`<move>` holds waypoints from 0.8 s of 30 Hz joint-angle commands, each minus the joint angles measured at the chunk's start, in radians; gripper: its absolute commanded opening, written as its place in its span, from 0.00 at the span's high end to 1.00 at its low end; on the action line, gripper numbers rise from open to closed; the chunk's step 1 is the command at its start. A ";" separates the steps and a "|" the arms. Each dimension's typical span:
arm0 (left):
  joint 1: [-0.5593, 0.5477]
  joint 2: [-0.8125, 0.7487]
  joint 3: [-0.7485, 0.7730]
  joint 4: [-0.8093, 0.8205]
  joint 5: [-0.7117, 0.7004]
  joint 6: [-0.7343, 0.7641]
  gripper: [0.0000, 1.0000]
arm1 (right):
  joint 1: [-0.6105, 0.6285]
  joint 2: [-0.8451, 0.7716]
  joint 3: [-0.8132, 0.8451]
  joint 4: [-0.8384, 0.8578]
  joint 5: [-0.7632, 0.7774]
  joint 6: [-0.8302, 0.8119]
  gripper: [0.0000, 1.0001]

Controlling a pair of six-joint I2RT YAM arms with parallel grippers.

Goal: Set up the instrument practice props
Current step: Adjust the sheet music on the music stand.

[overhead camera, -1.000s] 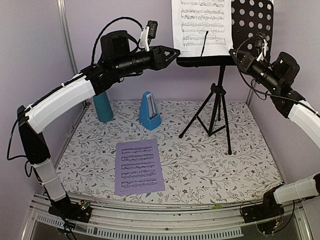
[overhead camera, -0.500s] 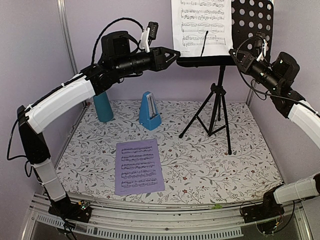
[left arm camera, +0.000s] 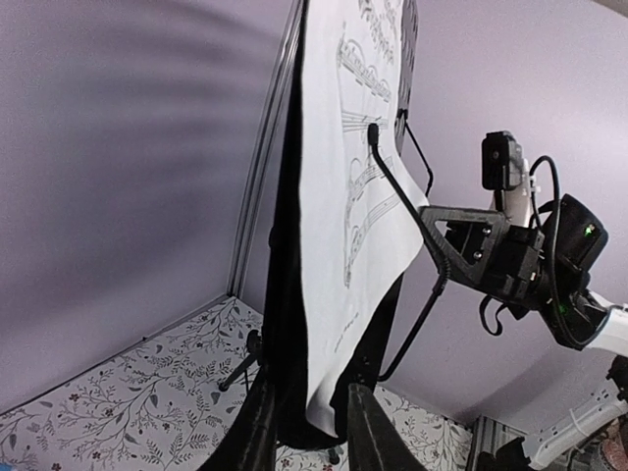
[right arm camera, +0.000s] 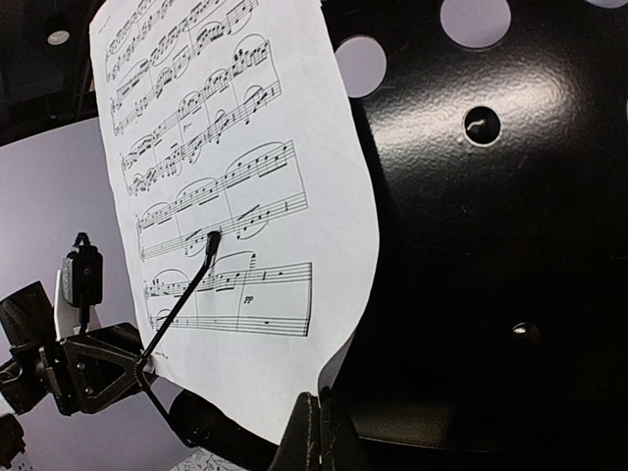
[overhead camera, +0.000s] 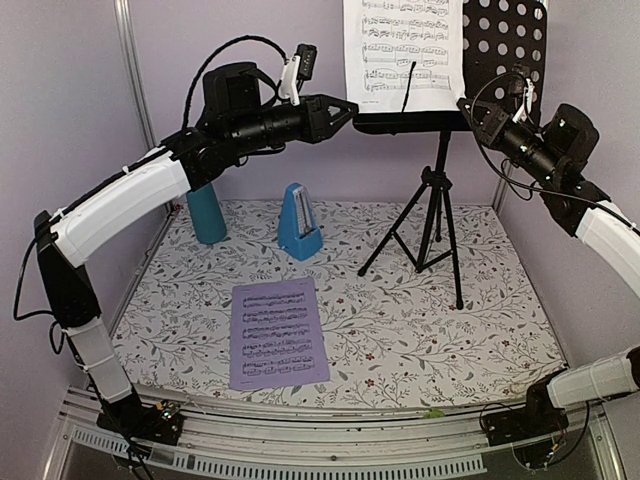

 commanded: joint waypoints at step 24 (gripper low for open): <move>-0.026 0.046 0.071 -0.093 -0.015 -0.067 1.00 | 0.009 -0.003 -0.005 -0.027 0.017 -0.018 1.00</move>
